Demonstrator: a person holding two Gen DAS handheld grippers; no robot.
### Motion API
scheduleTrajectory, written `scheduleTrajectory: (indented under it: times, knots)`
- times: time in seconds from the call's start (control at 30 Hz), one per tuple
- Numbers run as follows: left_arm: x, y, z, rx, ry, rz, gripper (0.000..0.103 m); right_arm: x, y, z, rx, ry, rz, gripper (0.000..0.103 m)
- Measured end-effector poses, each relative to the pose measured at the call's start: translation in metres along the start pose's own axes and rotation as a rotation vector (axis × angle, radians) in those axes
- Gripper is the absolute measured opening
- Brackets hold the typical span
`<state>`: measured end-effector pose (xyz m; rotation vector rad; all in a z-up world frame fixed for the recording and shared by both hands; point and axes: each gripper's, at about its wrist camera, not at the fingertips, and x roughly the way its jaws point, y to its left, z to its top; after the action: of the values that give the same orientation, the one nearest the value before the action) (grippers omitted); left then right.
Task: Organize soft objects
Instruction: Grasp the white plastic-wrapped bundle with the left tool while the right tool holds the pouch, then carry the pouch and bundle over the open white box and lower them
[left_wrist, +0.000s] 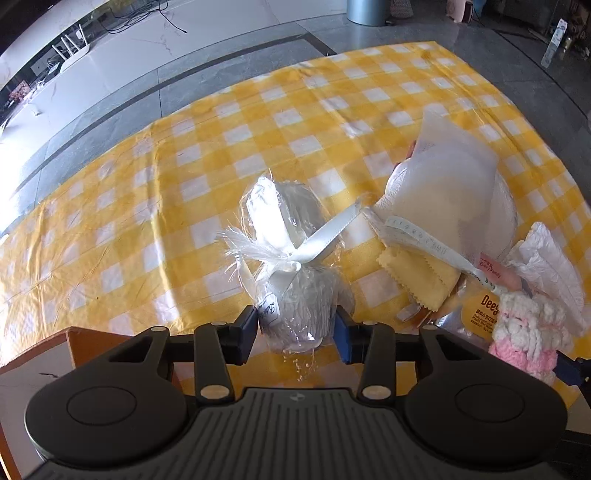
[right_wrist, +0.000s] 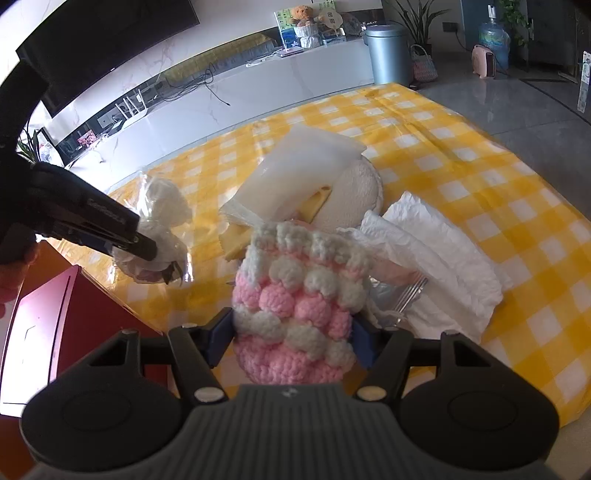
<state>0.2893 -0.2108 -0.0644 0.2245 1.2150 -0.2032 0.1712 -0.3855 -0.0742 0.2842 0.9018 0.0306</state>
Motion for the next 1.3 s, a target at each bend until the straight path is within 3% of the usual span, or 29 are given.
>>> scheduleTrajectory:
  times: [0.2,0.5,0.7,0.9,1.0,1.1,1.3]
  knots:
    - [-0.035,0.026,-0.016,-0.069,-0.057,-0.058,0.049,0.000,0.001,-0.001,-0.006,-0.003,-0.007,0.065]
    - [-0.101,0.038,-0.056,-0.072,-0.238,-0.134,0.049,-0.011,-0.004,0.000,0.058,-0.010,0.100,0.065]
    - [-0.137,0.037,-0.090,-0.080,-0.342,-0.158,0.049,-0.024,0.000,0.000,0.048,-0.045,0.092,0.065]
    - [-0.155,0.038,-0.110,-0.082,-0.397,-0.212,0.049,-0.028,0.007,-0.001,0.025,-0.049,0.084,0.065]
    - [-0.165,0.046,-0.120,-0.126,-0.426,-0.241,0.047,-0.030,0.010,-0.001,0.006,-0.047,0.094,0.065]
    - [-0.180,0.059,-0.138,-0.209,-0.504,-0.239,0.047,-0.039,0.010,0.000,-0.002,-0.066,0.116,0.065]
    - [-0.186,0.092,-0.175,-0.329,-0.545,-0.337,0.047,-0.066,0.015,0.001,0.001,-0.125,0.193,0.065]
